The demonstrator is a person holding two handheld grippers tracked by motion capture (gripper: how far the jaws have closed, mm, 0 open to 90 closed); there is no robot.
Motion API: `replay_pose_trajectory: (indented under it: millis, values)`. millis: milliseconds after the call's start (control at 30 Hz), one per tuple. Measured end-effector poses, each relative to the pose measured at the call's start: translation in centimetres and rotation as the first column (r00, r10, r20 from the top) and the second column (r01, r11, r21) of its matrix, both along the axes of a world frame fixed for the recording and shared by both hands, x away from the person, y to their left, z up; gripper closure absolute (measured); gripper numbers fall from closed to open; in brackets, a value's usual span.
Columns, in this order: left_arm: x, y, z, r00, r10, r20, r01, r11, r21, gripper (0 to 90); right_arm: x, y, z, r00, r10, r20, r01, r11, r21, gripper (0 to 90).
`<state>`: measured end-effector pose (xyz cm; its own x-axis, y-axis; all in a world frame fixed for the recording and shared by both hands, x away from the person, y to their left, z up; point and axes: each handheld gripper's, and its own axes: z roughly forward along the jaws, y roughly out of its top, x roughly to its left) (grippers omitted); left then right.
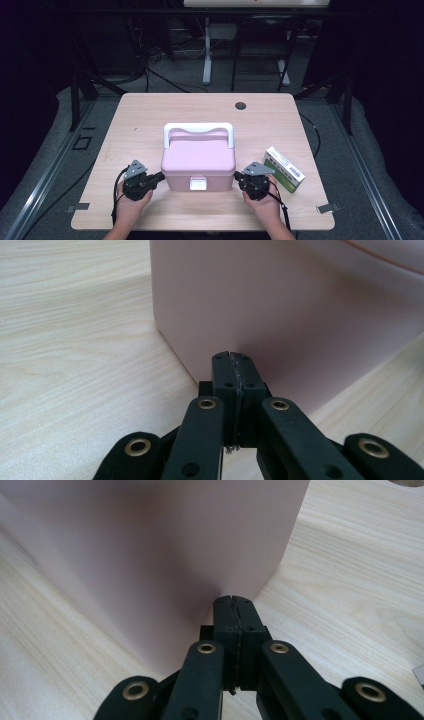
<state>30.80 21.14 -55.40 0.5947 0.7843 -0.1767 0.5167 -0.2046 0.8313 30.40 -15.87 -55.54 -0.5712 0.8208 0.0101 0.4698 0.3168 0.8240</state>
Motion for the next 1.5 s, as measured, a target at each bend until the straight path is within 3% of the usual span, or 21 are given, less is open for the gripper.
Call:
replay_pose_trajectory:
  millis: [600,967,1500]
  values:
    - [-2.0,-0.1,0.4,0.9988,-0.045,-0.02,0.046,0.9986,0.028,90.0,-2.0,-0.5,0.6,0.9981,0.049,-0.037,-0.05,0.998,-0.029,90.0]
    - [-3.1,-0.4,0.9,0.9978,-0.062,-0.024,0.064,0.9945,0.084,90.0,-3.1,-0.5,1.0,0.9963,0.058,-0.064,-0.062,0.996,-0.06,90.0]
    - [-4.5,-0.3,1.0,0.9951,-0.079,-0.06,0.083,0.995,0.056,90.0,-4.8,-0.7,1.4,0.9938,0.071,-0.085,-0.077,0.994,-0.074,90.0]
